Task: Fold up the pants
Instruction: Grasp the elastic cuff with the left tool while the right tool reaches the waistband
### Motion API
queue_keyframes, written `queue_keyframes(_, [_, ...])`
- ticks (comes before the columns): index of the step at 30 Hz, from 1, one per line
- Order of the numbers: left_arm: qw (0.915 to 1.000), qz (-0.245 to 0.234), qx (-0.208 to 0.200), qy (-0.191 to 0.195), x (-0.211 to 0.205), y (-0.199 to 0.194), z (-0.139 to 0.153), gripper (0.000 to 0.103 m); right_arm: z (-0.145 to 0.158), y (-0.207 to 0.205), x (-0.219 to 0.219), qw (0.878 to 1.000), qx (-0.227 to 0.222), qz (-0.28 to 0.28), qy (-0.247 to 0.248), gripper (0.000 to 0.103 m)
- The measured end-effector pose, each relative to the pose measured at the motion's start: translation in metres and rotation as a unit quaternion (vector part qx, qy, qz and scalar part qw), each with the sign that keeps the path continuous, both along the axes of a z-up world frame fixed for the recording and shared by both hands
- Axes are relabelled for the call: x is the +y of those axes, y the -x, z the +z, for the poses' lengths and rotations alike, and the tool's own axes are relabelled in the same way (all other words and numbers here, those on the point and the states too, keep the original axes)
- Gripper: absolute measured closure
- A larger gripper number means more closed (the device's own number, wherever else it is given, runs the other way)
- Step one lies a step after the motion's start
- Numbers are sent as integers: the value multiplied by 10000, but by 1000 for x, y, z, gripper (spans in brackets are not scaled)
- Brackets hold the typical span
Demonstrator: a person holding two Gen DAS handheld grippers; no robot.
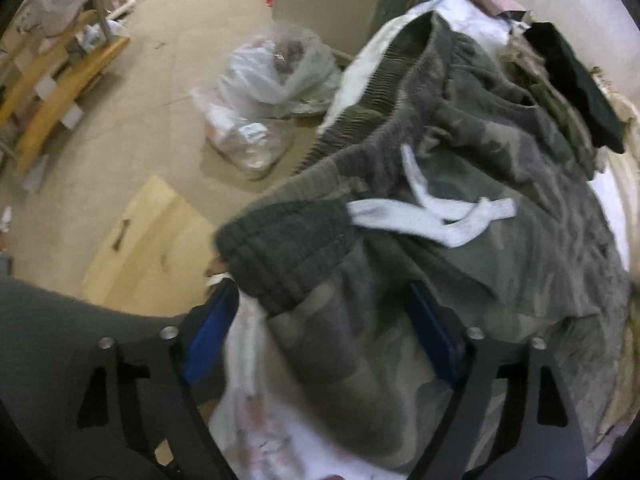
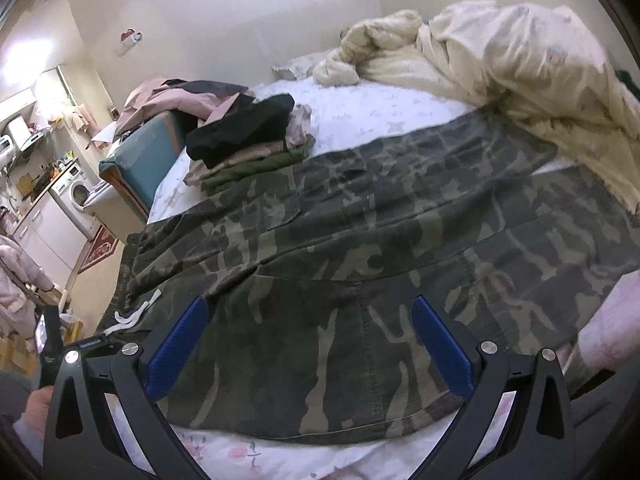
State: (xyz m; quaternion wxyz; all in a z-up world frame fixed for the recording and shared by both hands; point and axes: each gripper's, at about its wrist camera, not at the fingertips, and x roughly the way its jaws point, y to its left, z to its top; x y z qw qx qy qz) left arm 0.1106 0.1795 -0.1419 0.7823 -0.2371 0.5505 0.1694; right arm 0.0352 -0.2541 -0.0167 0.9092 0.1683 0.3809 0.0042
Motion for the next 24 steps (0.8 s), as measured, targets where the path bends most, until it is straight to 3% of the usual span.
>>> queue_keyframes(1, [9999, -53, -50, 92, -3, 0, 0, 42, -3, -2, 0, 10000, 58, 6, -33, 0])
queue_keyframes(3, [9999, -56, -106, 107, -2, 1, 2, 86, -7, -5, -1, 9998, 168, 17, -84, 0])
queue_keyframes(4, [9998, -11, -187, -62, -4, 4, 9, 92, -8, -6, 0, 9998, 199, 25, -93, 0])
queue_keyframes(9, [9973, -297, -585, -327, -15, 3, 54, 95, -20, -10, -3, 9987, 464, 153, -145, 0])
queue_keyframes(12, [9954, -392, -753, -454, -22, 3, 77, 96, -39, -11, -17, 9935, 908, 163, -673, 0])
queue_keyframes(14, [9951, -466, -800, -344, -24, 0, 83, 96, -55, -7, -33, 9815, 1452, 56, -1243, 5])
queue_keyframes(17, [9959, -423, -779, -161, -16, -2, 82, 96, -74, 11, -61, 9523, 1986, -163, -2313, 6])
queue_keyframes(21, [9953, -464, -750, -392, -16, -7, 77, 96, -89, 26, -89, 9364, 2454, -641, -2424, 6])
queue_keyframes(24, [9951, -529, -685, -478, -20, -9, 73, 96, -108, 23, -89, 9082, 2798, -402, -3088, 8])
